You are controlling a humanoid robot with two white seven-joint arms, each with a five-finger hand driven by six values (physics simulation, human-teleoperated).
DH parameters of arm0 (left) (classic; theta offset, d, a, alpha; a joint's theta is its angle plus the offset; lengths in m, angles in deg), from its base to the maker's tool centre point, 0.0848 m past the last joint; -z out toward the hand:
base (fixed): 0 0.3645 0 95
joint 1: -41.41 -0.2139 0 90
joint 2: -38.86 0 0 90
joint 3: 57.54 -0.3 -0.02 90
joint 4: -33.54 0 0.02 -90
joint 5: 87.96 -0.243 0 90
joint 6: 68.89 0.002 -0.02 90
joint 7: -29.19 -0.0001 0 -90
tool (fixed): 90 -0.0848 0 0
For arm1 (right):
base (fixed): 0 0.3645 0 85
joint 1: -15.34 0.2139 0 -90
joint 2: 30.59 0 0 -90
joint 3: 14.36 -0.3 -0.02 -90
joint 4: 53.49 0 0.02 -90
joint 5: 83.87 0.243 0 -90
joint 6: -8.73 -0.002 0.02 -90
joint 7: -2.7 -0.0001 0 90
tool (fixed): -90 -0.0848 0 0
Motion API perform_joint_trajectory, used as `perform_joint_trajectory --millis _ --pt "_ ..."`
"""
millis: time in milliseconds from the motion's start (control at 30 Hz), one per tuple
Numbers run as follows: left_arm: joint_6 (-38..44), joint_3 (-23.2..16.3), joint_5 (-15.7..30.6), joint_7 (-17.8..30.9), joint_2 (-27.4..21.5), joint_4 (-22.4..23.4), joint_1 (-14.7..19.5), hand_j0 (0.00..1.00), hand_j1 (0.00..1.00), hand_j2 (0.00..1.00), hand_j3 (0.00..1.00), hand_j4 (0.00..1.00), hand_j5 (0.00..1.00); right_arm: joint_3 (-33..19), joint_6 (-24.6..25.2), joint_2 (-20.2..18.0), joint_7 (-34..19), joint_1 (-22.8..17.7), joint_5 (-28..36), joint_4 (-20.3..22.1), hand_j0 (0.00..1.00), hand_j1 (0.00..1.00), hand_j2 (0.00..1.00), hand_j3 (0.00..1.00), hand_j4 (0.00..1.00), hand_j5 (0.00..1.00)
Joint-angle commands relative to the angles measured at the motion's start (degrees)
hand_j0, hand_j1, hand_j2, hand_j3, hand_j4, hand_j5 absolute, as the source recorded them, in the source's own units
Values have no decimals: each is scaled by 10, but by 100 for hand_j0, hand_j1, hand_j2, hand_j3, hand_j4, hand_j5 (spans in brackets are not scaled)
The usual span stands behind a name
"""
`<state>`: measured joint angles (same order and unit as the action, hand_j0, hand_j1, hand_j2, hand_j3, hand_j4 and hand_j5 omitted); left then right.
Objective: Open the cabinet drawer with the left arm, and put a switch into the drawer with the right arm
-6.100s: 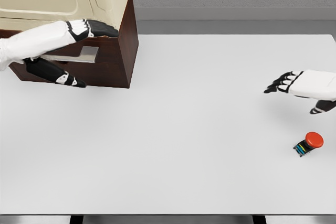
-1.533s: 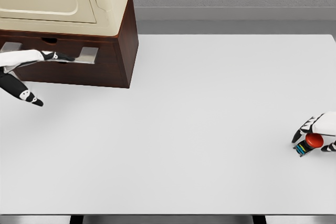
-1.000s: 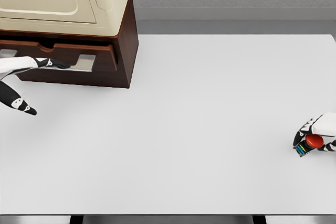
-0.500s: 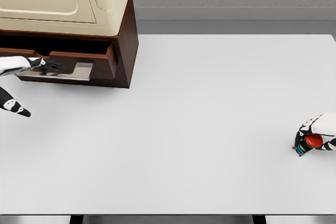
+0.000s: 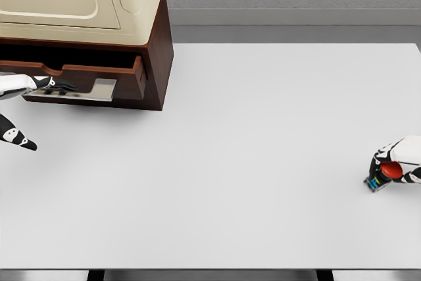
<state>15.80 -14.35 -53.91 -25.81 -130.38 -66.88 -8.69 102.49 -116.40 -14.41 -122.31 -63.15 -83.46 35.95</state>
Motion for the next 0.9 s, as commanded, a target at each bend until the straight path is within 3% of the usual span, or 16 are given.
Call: perform_joint_trajectory --millis 0,567,867 --pt "0 1 12 0 -8 -1 0 100 100 100 100 100 100 0 1 0 0 0 4 -7 55 55 55 55 55 55" --pt "22 0 39 0 -23 -6 -12 100 100 100 100 100 100 -8 1 29 0 25 4 -12 53 53 53 53 53 53" --pt "35 0 80 0 -30 -6 -12 100 100 100 100 100 100 -7 1 49 0 40 3 -12 51 51 51 51 51 51"
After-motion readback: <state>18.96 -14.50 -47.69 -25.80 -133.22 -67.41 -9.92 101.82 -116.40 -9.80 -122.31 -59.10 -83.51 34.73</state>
